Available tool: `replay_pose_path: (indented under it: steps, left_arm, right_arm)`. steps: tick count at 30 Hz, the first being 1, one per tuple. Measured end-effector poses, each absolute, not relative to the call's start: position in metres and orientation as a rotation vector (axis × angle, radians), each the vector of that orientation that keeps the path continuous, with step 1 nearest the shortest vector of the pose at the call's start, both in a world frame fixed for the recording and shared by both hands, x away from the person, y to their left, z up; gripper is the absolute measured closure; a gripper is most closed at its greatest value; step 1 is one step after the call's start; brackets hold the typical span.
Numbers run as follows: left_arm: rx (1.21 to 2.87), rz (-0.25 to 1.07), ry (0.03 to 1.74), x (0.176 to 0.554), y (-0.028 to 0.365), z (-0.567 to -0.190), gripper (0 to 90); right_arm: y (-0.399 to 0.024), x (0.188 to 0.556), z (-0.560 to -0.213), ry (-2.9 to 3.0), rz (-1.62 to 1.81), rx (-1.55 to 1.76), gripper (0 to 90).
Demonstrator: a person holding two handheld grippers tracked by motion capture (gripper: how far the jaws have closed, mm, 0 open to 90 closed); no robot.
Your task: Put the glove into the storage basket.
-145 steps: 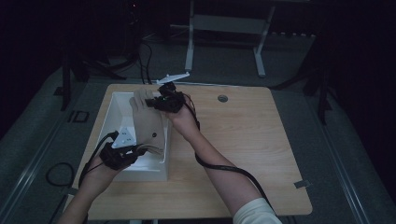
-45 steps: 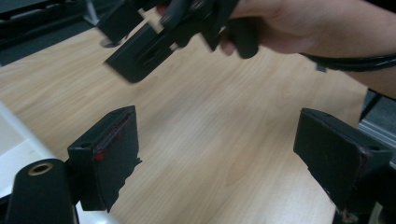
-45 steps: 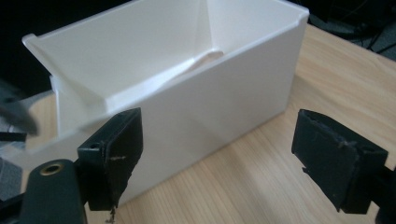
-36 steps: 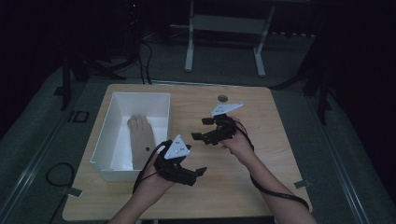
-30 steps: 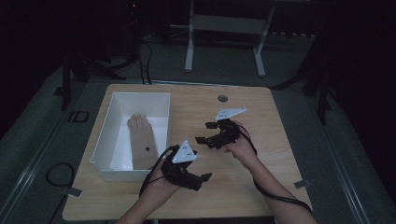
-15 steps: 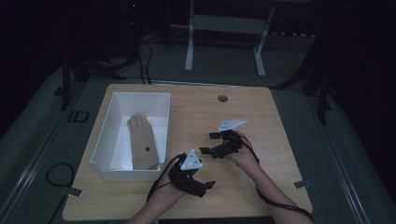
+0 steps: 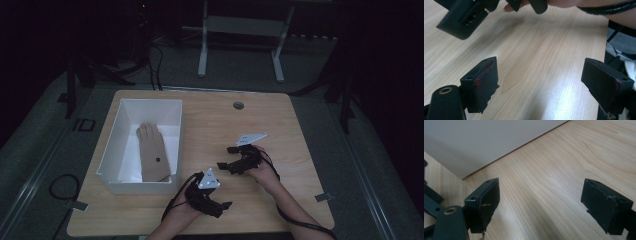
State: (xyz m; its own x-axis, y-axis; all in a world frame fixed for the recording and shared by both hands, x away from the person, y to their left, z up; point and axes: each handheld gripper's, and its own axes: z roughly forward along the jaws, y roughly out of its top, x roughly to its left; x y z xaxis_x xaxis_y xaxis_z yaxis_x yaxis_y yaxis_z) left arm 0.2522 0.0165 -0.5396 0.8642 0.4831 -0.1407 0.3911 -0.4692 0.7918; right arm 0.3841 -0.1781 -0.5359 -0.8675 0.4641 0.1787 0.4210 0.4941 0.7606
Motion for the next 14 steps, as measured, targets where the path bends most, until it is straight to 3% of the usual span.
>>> replay_pose_path:
  steps: [14]
  left_arm:
    - [2.123, 0.1, 0.628, 0.254, 0.0171, -0.5505, 14.6]
  right_arm:
    - [-0.1798, 0.3843, -0.545, 2.676, 1.351, 0.79, 15.5]
